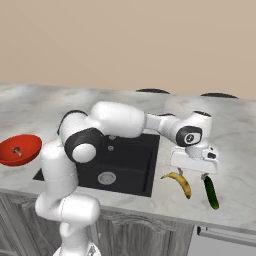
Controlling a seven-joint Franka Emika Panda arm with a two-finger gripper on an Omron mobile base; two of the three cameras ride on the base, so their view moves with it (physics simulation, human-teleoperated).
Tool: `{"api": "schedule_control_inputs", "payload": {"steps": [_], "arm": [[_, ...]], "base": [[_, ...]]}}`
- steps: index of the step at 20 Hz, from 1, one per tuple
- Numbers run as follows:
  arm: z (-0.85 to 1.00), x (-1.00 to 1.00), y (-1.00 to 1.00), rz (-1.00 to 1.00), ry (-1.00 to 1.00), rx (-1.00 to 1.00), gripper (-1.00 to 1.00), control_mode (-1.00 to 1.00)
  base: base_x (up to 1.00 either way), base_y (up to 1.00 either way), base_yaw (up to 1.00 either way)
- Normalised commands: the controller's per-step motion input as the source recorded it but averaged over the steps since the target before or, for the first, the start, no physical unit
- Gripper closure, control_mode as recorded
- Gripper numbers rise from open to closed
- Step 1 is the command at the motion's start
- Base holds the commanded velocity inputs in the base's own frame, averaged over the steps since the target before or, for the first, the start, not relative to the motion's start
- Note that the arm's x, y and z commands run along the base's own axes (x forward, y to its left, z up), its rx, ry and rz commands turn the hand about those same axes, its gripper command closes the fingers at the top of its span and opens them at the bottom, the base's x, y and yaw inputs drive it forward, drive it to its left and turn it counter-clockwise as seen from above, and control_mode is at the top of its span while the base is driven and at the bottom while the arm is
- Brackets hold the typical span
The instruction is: There is a mixed pile of frozen fruits and vegetables on the counter. Locate all the frozen vegetables and place the items in a bowl on the counter. Take all the frozen fruits and defrost them in a running sink.
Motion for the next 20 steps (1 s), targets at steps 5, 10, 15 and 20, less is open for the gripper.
{"api": "schedule_control_inputs", "payload": {"steps": [5,10,15,20], "arm": [[-0.19,0.32,-0.60,0.07,-0.01,0.00,-1.00,-1.00],[-0.30,0.23,-0.56,0.06,-0.03,-0.01,-1.00,-1.00],[-0.41,0.03,-0.10,0.05,-0.02,-0.11,-1.00,-1.00],[-0.53,0.00,0.38,0.00,0.00,-0.08,-1.00,-1.00]], "base": [[0.00,0.00,0.00],[0.00,0.00,0.00],[0.00,0.00,0.00],[0.00,0.00,0.00]]}}
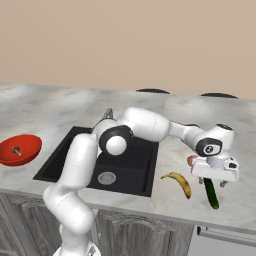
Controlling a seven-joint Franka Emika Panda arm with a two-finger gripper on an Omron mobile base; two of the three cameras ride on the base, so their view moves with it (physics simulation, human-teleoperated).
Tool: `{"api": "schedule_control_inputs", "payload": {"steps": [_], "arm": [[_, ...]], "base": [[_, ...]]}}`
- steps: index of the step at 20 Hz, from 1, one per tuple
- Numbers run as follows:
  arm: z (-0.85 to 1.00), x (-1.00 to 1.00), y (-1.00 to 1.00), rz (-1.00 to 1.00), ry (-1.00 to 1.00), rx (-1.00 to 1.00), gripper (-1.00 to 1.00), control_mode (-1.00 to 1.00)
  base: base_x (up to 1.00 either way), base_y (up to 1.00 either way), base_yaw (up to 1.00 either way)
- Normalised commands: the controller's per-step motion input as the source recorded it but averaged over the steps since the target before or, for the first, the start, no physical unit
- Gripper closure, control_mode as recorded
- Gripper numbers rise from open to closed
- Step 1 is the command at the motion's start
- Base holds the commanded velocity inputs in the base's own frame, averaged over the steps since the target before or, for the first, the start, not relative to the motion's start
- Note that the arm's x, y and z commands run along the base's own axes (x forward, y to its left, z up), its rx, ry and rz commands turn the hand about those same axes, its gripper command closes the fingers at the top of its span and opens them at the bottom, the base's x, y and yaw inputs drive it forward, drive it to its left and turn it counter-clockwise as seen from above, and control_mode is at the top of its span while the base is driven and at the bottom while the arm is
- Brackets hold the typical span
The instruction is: There is a mixed pile of frozen fruits and vegetables on the counter. Locate all the frozen vegetables and place the items in a bowl on the counter. Take all the frozen fruits and defrost them in a running sink.
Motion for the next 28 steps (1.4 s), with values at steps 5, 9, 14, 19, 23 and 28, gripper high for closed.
{"api": "schedule_control_inputs", "payload": {"steps": [5,9,14,19,23,28], "arm": [[-0.53,0.00,0.25,0.00,0.05,-0.05,-1.00,-1.00],[-0.21,0.04,-0.49,0.00,0.03,0.00,-1.00,-1.00],[-0.11,0.15,-0.43,0.00,0.00,0.00,-1.00,-1.00],[-0.21,0.02,0.31,-0.08,-0.04,0.06,1.00,-1.00],[-0.11,-0.07,0.16,-0.15,-0.01,0.04,1.00,-1.00],[0.34,-0.14,0.65,-0.04,-0.03,-0.11,1.00,-1.00]], "base": [[0.00,0.00,0.00],[0.00,0.00,0.00],[0.00,0.00,0.00],[0.00,0.00,0.00],[0.00,0.00,0.00],[0.00,0.00,0.00]]}}
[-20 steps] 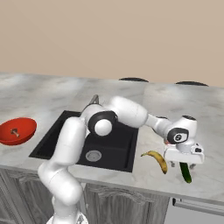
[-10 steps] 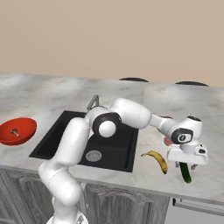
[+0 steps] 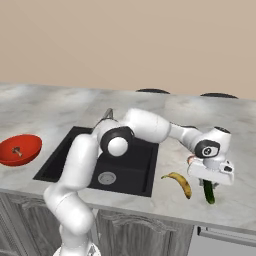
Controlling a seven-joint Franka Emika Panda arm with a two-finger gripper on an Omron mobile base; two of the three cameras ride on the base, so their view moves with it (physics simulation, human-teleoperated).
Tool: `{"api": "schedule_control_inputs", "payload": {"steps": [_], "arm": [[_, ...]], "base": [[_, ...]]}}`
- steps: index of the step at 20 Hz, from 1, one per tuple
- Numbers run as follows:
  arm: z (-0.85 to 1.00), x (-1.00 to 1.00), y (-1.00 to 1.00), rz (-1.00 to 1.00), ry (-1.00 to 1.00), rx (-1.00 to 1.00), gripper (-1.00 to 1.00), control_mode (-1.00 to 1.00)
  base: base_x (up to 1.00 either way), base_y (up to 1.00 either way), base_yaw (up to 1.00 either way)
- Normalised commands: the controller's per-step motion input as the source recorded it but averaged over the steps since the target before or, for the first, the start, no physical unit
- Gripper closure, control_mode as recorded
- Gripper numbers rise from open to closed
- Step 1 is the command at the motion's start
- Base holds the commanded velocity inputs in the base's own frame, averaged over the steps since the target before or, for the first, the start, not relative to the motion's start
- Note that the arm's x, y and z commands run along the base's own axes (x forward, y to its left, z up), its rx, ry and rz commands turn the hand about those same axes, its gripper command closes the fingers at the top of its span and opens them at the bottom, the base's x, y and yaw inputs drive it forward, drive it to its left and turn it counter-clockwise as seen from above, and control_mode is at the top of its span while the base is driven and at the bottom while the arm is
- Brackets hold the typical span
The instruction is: There is a mixed pile of frozen fruits and vegetables on the counter. Locate all the frozen vegetables and place the items in a bowl on the counter. Take all the frozen fruits and defrost them in a running sink.
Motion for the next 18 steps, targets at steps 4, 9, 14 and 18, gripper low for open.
{"api": "schedule_control_inputs", "payload": {"steps": [4,9,14,18], "arm": [[0.56,-0.07,0.92,-0.01,-0.09,-0.17,1.00,-1.00],[0.41,0.00,1.00,0.00,-0.15,-0.10,1.00,-1.00],[0.37,0.00,1.00,0.09,-0.01,-0.05,1.00,-1.00],[0.33,0.00,0.98,0.19,0.08,-0.05,1.00,-1.00]], "base": [[0.00,0.00,0.00],[0.00,0.00,0.00],[0.00,0.00,0.00],[0.00,0.00,0.00]]}}
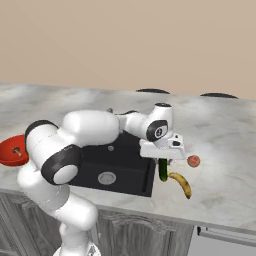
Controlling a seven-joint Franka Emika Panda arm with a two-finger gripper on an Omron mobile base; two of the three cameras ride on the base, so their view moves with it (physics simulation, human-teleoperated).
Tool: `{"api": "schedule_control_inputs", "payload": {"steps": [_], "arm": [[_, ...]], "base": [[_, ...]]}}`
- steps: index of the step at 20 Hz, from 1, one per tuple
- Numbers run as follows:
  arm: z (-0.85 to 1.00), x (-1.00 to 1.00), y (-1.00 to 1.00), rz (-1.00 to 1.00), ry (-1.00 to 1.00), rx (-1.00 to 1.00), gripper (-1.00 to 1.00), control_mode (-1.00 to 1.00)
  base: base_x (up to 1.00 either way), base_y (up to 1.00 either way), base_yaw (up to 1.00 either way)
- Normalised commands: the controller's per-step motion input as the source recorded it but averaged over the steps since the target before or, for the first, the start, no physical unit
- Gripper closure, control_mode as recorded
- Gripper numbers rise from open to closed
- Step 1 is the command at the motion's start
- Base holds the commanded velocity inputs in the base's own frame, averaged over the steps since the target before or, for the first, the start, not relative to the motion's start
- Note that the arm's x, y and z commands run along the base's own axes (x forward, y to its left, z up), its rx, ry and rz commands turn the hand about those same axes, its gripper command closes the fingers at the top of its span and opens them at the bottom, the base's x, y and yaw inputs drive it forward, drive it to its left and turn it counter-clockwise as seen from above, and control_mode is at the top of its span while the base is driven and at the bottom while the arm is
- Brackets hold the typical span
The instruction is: There is a mixed pile of frozen fruits and vegetables on the counter. Locate all the frozen vegetables and place the items in a bowl on the counter. Take all the frozen fruits and defrost them in a running sink.
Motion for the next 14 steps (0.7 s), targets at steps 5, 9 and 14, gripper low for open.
{"api": "schedule_control_inputs", "payload": {"steps": [5,9,14], "arm": [[0.31,-0.05,0.90,0.24,0.12,-0.02,1.00,-1.00],[0.22,-0.18,0.92,0.24,0.12,-0.02,1.00,-1.00],[0.10,-0.26,0.97,0.24,0.11,-0.06,1.00,-1.00]], "base": [[0.00,0.00,0.00],[0.00,0.00,0.00],[0.00,0.00,0.00]]}}
